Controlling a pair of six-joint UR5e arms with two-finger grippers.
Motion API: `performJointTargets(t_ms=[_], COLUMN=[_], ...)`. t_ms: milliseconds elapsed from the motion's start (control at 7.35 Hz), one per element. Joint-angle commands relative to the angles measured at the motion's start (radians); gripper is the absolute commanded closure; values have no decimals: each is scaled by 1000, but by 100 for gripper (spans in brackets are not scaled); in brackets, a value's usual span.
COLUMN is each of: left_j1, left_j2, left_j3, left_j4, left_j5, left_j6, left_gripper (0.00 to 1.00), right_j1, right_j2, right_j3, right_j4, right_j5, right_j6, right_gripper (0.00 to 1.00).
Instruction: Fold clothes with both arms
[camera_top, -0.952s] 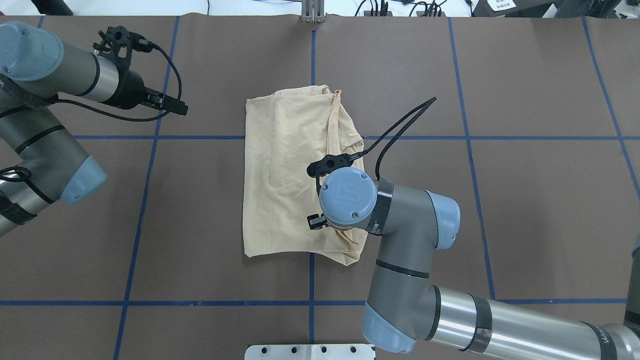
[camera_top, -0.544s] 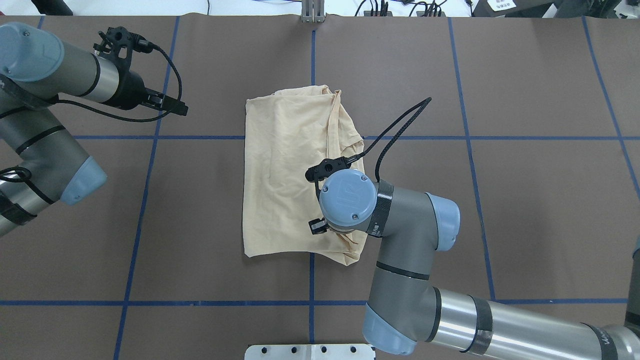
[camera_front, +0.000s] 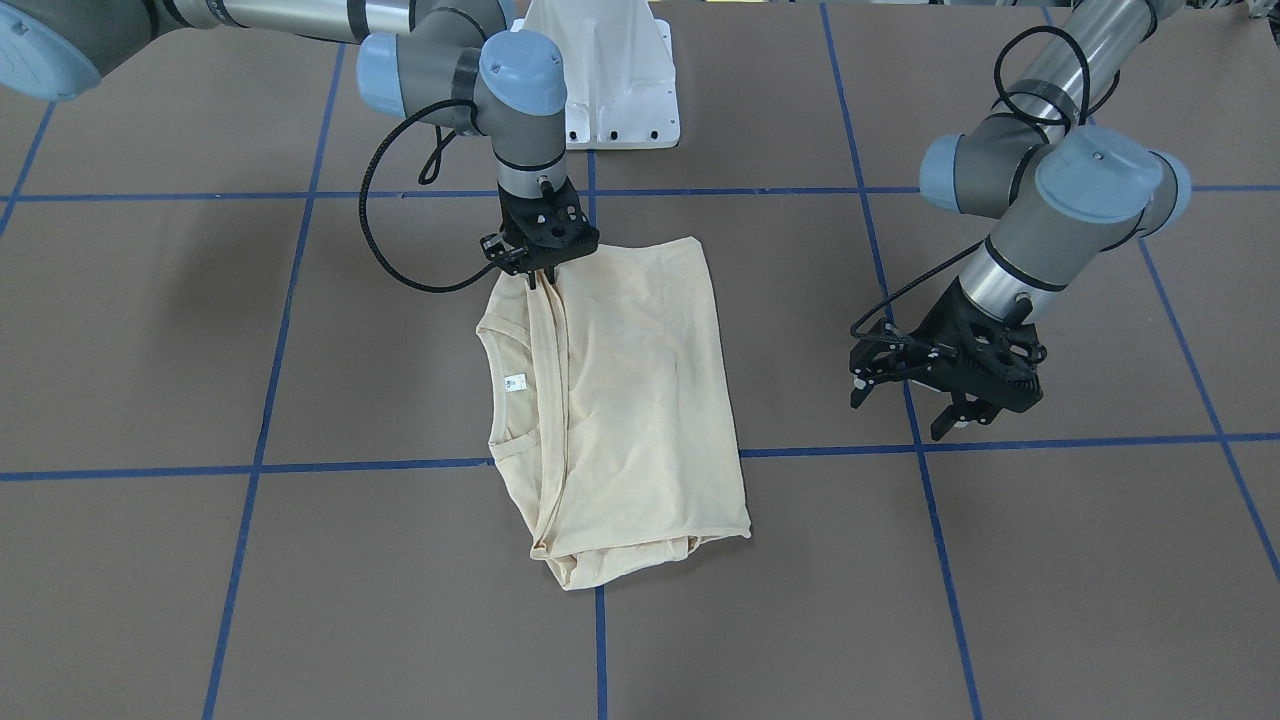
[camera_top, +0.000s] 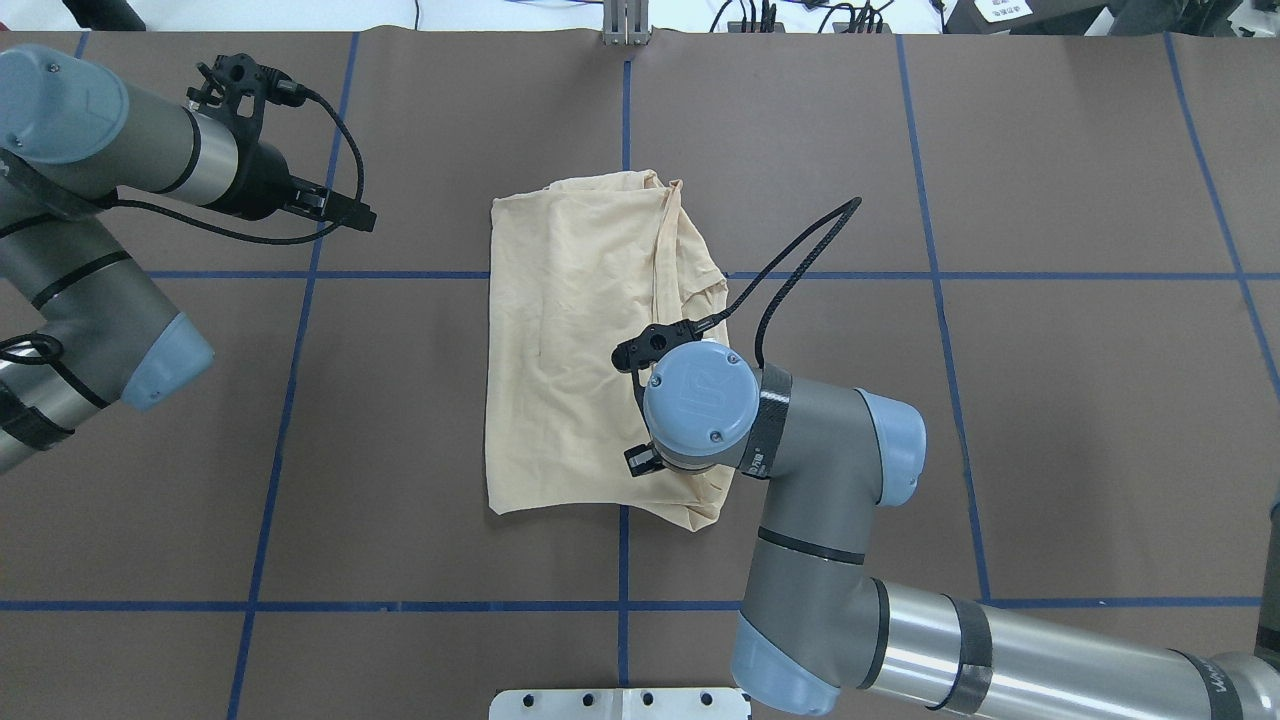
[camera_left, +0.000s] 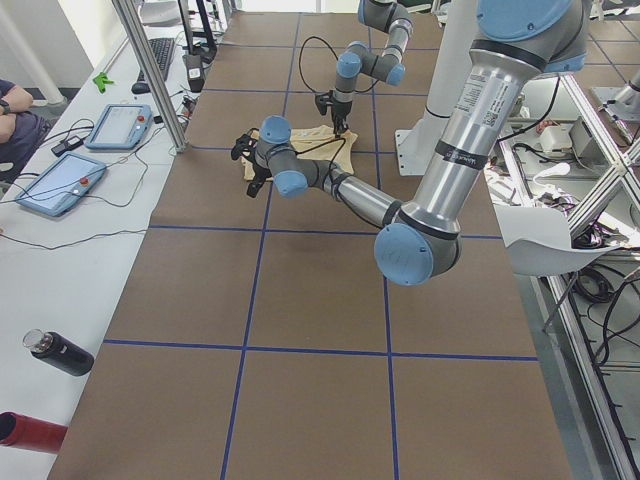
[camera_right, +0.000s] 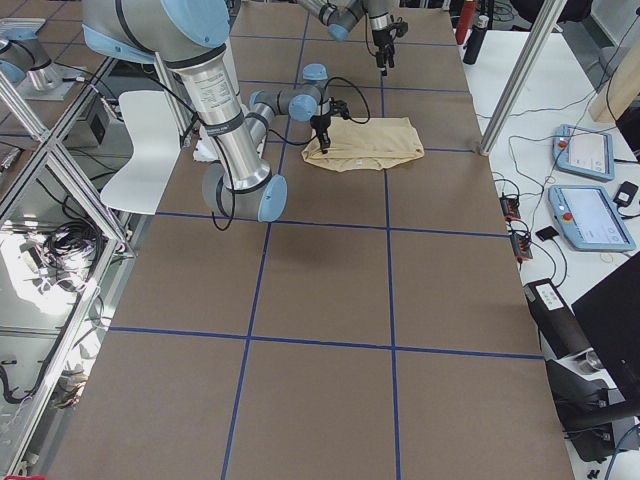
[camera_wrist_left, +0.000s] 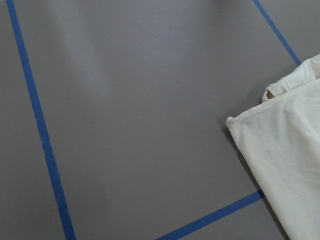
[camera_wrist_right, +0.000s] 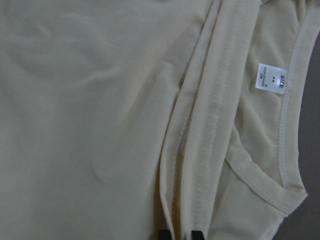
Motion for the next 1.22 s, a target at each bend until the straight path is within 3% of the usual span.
performJointTargets(t_ms=[0,544,680,1089], left_j1=[0,3,3,3], left_j2=[0,0,0,0], left_j3=[0,-2,-2,-3], left_j4=[0,-2,-2,0], left_j5=[0,0,0,-2], left_j6=[0,0,0,-2], left_gripper=[0,0,0,0], right_j1=[1,6,0,33], right_j2=[-30,-172,-179,-161], right_j3=[73,169,162,165], right_j4=[-31,-15,-14,-5], right_j5=[0,-3,-12,-9], right_j6=[1,84,119,190], right_gripper=[100,100,1,0])
